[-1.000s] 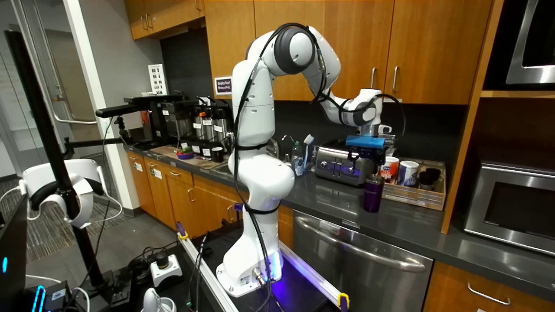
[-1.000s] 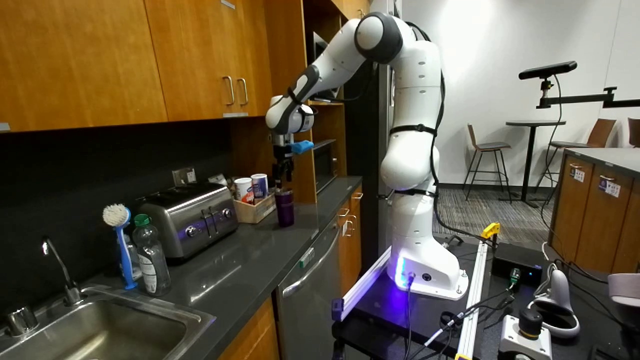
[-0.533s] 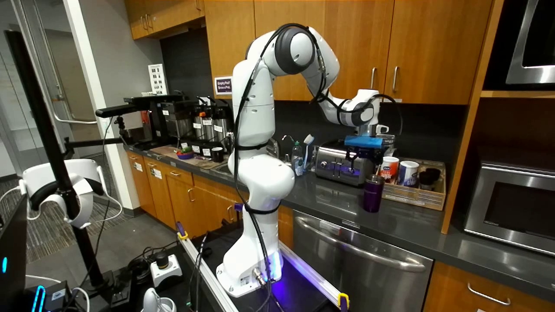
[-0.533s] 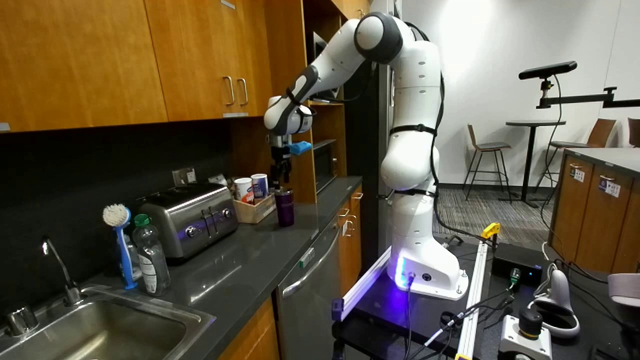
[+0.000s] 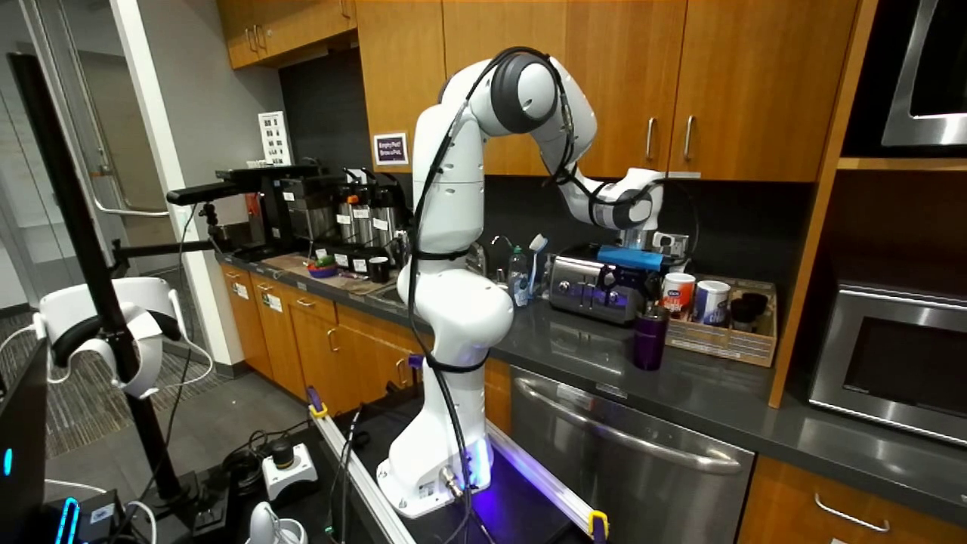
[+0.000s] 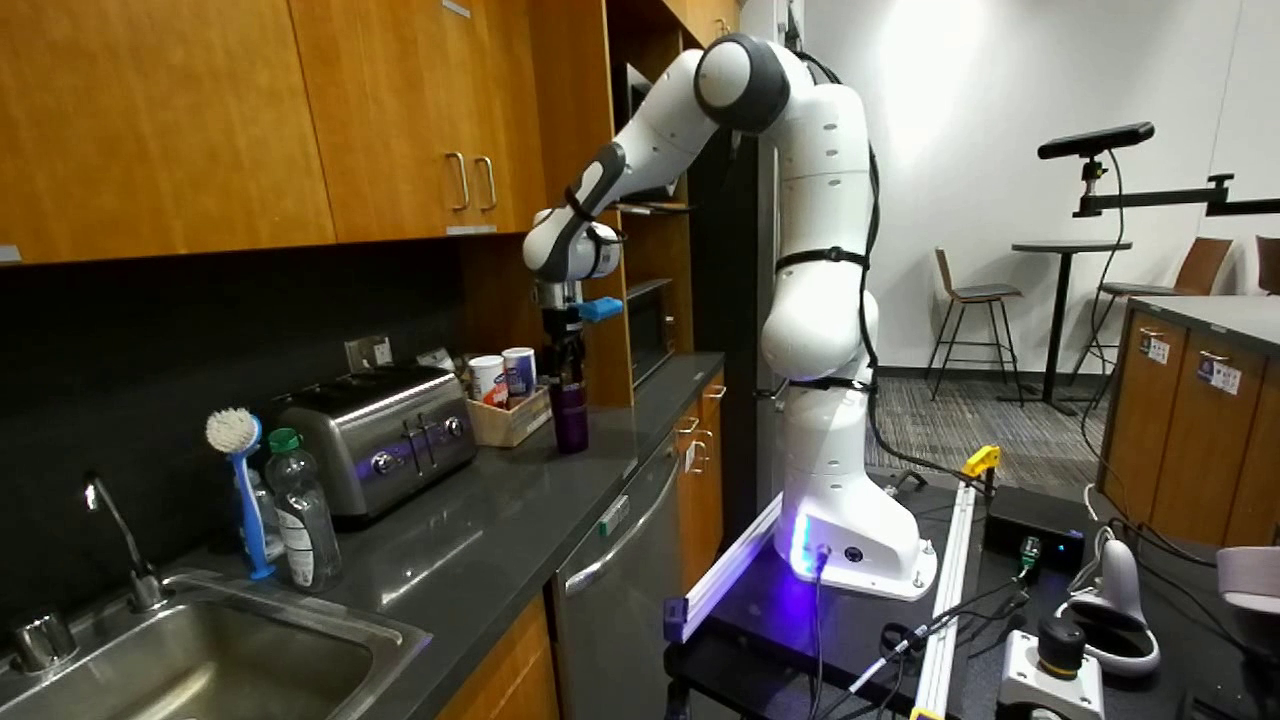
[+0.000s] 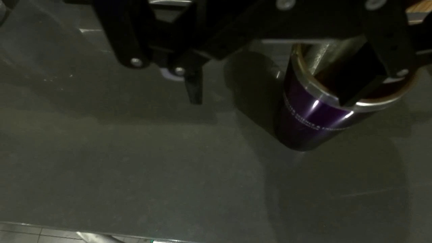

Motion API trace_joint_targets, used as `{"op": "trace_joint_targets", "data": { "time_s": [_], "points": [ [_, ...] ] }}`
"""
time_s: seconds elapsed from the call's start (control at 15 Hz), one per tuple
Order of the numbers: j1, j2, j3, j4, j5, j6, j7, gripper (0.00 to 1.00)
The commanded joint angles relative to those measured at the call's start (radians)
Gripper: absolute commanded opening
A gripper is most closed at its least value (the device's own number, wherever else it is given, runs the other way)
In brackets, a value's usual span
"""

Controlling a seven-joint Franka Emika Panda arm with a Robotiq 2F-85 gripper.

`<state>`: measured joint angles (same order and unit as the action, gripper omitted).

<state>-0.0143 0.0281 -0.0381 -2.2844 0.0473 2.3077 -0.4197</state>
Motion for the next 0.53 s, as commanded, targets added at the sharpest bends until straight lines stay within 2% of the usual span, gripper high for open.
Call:
{"op": "trace_joint_targets", "data": {
  "time_s": [0.0, 0.47],
  "points": [
    [-0.010, 0.005, 0.007, 0.007, 0.048, 0.003, -0.036, 1.00],
    [-0.010, 0.000, 0.007, 0.007, 0.023, 0.001, -0.011, 1.00]
  ]
}}
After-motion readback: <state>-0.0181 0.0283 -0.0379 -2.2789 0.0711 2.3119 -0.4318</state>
